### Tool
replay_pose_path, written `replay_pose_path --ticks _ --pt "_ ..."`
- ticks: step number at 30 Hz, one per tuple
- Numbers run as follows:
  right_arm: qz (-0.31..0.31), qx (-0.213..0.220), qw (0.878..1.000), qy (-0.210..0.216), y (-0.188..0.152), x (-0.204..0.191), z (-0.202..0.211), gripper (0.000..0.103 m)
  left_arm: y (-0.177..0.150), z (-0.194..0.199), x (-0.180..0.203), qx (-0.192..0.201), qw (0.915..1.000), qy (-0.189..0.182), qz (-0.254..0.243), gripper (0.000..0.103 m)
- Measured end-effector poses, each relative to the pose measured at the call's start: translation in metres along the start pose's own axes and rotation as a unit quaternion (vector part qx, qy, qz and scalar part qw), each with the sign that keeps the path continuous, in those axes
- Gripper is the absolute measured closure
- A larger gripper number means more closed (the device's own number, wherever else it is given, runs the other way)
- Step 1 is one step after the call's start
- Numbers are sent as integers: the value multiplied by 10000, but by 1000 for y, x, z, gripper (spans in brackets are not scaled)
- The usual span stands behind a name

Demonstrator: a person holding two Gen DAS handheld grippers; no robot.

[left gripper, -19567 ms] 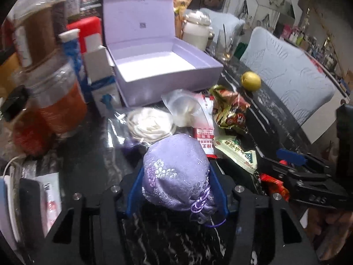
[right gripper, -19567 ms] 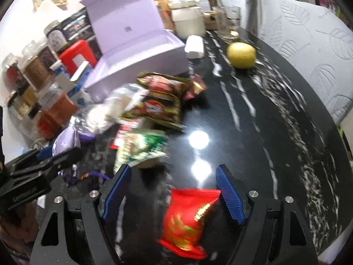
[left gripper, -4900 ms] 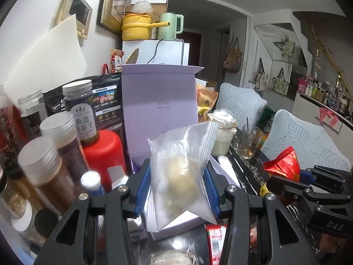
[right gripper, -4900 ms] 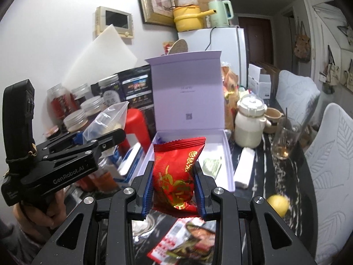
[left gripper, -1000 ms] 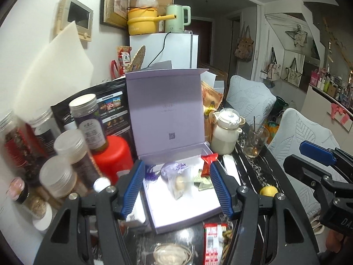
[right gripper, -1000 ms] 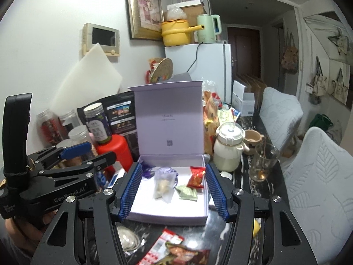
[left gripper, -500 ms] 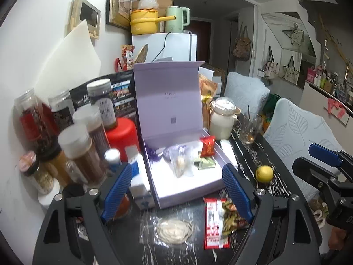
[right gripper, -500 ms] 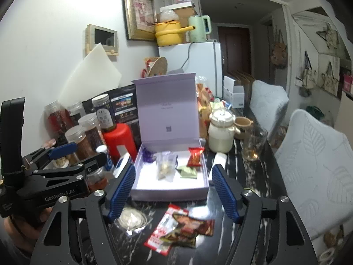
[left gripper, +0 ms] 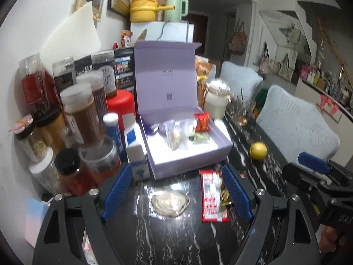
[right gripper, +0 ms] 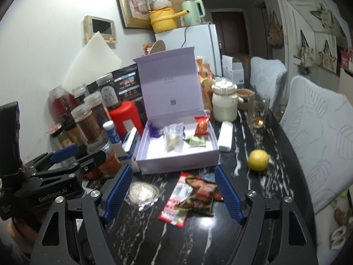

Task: Organize soft objects
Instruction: 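Withdraw both open tools from the box back over the table, then grasp the bagged white flower item with the left tool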

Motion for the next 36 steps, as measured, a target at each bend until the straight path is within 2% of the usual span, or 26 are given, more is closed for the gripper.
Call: replay_pose_path --ticks 6,11,15,20,30,36 --pt "-161 -53 9998 -75 -19 -4 1 25 -20 0 -1 -16 9999 -75 -103 19" --pt "-187 -201 9995 -140 -37 -6 -4 25 -40 -14 0 -225 9995 -229 -68 19" --pt "-190 -326 9990 -253 -54 -1 -15 25 -48 -23 3 -173 9994 -308 -32 19" --pt "-304 -507 9978 -310 -69 13 -35 25 -58 -42 5 -347 9987 -373 -56 19" --pt "-319 -663 9962 -460 -79 29 -60 25 -74 -80 -32 -703 9968 -21 369 19" --pt "-431 -812 9951 -369 -82 35 -81 25 -80 -98 -51 -890 9944 191 543 19"
Point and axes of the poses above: each gripper's, at about its wrist camera, not at the fingertips, and z roughly against the way its jaws point, x to its right, y to its top, the point moved 9 cm from there along -z, roughly the way its jaws point, and after that the axes turned 3 degrees about -x, right-handed, at the moved point
